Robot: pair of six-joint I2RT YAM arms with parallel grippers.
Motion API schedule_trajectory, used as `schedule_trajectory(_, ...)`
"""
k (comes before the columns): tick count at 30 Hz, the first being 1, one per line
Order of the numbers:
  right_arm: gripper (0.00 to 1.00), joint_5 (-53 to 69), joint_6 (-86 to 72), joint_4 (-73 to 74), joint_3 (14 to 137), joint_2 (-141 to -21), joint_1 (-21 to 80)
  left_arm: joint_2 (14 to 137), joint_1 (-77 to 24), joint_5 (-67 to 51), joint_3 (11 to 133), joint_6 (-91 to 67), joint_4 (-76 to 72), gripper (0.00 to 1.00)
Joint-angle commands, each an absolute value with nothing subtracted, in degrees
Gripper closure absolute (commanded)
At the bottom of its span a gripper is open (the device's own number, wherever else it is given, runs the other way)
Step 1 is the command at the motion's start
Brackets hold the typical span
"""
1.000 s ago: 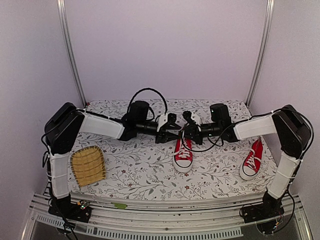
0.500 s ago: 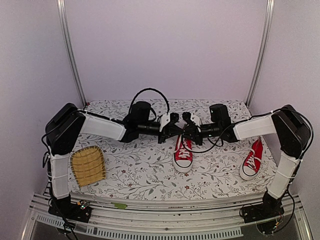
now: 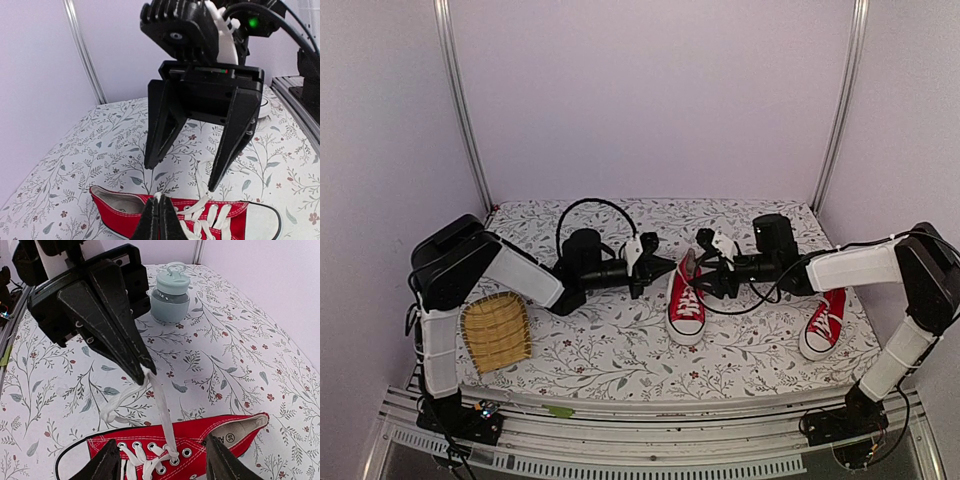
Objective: Tie the shoes
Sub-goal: Pass from the left arm to the right, then pass from the right arm to the left
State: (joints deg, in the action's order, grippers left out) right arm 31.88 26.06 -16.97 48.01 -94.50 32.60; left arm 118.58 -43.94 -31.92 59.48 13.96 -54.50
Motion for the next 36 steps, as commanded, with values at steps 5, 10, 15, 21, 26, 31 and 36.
schedule_trajectory(5,0.41,28.1,9.1,-33.0,44.2,-96.8,37.8,120.4,-46.9,-24.8,56.7,7.3,-71.9,1.00)
schedule_trajectory(10,0.41,23.4,5.6,-36.0,44.9,-99.3,37.8,121.5,-47.8,-25.0,57.7,7.0,-72.2,1.00)
schedule_trajectory(15,0.52,22.8,4.9,-36.2,44.8,-99.4,37.8,122.5,-48.6,-25.3,58.6,6.1,-72.2,1.00)
schedule_trajectory(21,0.92,22.7,5.8,-36.2,42.5,-98.4,37.8,122.7,-48.8,-25.2,58.6,5.8,-71.8,1.00)
schedule_trajectory(26,0.99,23.3,9.5,-34.7,42.0,-97.6,37.5,121.9,-48.3,-28.7,58.6,6.7,-71.6,0.99)
schedule_trajectory(31,0.99,27.7,18.2,-32.3,40.7,-96.2,35.9,119.7,-41.0,-47.2,62.7,3.0,-60.6,0.62)
schedule_trajectory(36,1.00,30.1,24.1,-30.1,43.0,-97.3,35.3,120.3,-40.1,-53.8,69.2,18.4,-40.2,0.56)
